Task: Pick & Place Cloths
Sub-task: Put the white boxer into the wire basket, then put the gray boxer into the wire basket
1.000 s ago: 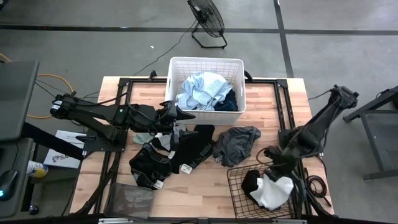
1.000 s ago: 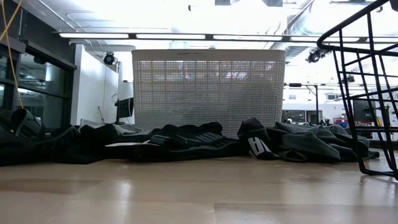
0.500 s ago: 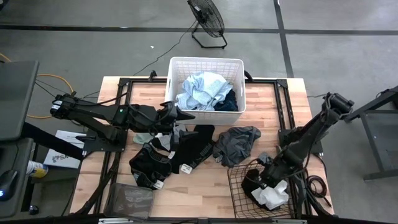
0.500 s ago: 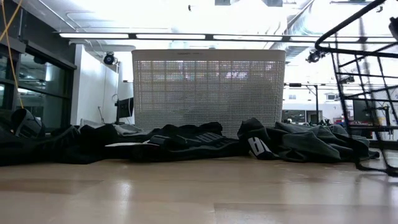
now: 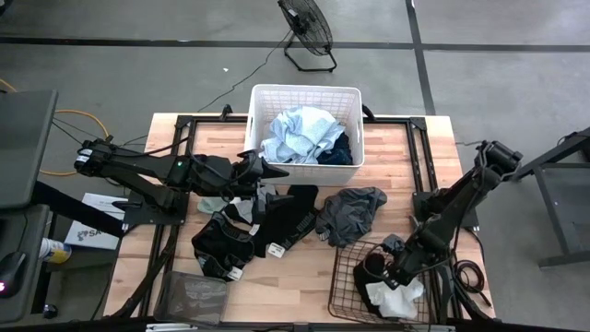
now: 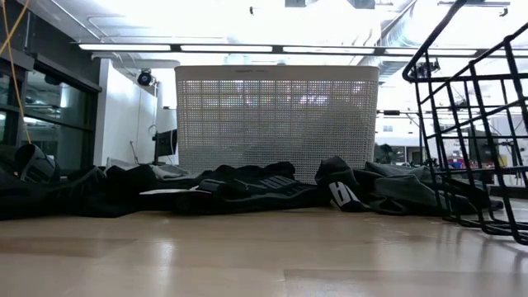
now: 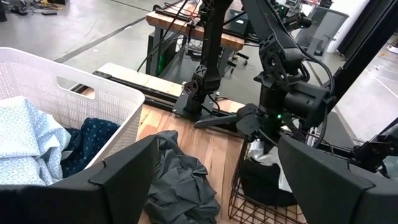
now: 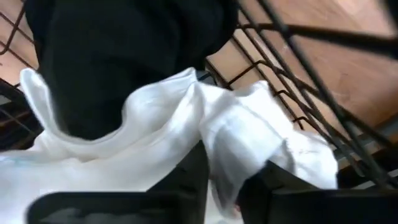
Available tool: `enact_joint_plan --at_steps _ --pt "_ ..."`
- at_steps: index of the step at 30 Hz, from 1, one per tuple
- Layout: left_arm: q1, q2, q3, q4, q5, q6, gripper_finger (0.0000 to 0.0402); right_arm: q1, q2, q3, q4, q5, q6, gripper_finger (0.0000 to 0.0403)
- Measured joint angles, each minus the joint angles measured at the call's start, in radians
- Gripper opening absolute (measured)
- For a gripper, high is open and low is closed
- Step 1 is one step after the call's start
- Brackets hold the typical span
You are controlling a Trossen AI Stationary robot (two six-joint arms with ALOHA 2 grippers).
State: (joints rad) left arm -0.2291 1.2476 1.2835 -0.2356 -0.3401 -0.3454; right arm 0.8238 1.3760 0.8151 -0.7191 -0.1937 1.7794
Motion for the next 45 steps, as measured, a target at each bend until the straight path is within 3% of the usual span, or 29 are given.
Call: enact_joint_plan --at_steps 10,17,24,32,38,42,45 --pt "0.000 0.000 0.000 0.000 0.000 0.000 0.0328 -0.001 -0.110 -0.003 0.059 -0.016 -0.003 0.0167" --pt "0.000 0.000 0.000 0.001 0.000 -0.004 0.0328 -0.001 -0.221 -0.003 0.088 -0.012 0.002 0.0207" --pt "0.000 0.000 0.000 0.001 0.000 -0.004 0.0328 -0.001 -0.300 -0.003 0.095 -0.033 -0.025 0.0213" --pt "0.000 0.000 0.000 0.001 0.000 -0.004 0.0328 -0.001 -0.353 -0.002 0.076 -0.180 -0.051 0.0211" --pt "0.000 0.000 0.000 0.001 0.000 -0.010 0.0328 -0.001 -0.420 -0.001 0.032 -0.231 -0.034 0.0210" --pt "0.000 0.000 0.000 0.001 0.000 -0.027 0.0328 -0.002 -0.482 -0.001 -0.056 -0.216 0.026 0.0207" --pt "0.000 0.000 0.000 0.001 0.000 -0.027 0.0328 -0.002 -0.530 -0.001 -0.112 -0.137 0.067 0.0206"
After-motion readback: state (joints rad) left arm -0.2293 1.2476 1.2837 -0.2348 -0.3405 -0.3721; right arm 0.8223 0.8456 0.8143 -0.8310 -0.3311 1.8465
